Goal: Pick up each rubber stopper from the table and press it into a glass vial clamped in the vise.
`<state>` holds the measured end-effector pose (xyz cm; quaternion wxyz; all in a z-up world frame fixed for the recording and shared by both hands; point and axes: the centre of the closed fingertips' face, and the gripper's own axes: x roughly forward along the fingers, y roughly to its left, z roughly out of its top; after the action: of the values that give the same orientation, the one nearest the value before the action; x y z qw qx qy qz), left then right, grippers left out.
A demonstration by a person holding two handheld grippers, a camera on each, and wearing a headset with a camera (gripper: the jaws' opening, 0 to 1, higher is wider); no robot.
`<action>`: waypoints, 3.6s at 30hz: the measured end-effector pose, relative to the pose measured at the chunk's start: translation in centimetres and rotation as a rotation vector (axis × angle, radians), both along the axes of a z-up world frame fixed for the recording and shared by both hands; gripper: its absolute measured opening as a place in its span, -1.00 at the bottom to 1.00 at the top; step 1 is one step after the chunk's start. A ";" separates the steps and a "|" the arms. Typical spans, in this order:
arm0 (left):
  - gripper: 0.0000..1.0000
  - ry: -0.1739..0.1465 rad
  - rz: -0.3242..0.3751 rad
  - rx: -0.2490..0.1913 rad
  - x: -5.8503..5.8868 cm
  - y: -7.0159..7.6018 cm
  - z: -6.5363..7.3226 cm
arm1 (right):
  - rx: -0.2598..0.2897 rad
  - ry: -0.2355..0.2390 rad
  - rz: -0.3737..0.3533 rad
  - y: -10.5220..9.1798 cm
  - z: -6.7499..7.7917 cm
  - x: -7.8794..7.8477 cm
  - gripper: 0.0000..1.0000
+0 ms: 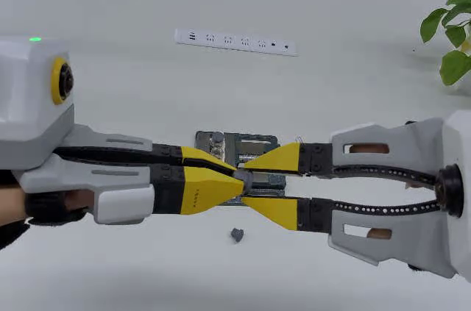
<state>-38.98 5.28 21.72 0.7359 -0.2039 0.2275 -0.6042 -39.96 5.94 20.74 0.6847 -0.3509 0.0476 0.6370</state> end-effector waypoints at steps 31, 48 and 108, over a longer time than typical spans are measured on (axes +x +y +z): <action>-0.93 0.039 0.001 -0.092 0.3 0.6 1.0 | 0.037 0.007 -0.011 0.4 1.1 0.0 -0.86; -0.94 0.079 0.002 -0.239 0.8 1.5 3.3 | 0.207 0.117 -0.048 0.6 4.2 0.2 -0.86; -0.92 0.082 -0.012 -0.383 0.6 1.7 5.5 | 0.306 0.208 -0.028 1.1 6.6 -0.1 -0.91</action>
<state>-38.41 6.98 27.24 0.6700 -0.3633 0.1392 -0.6322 -40.05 7.05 27.38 0.7304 -0.1740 0.0255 0.6599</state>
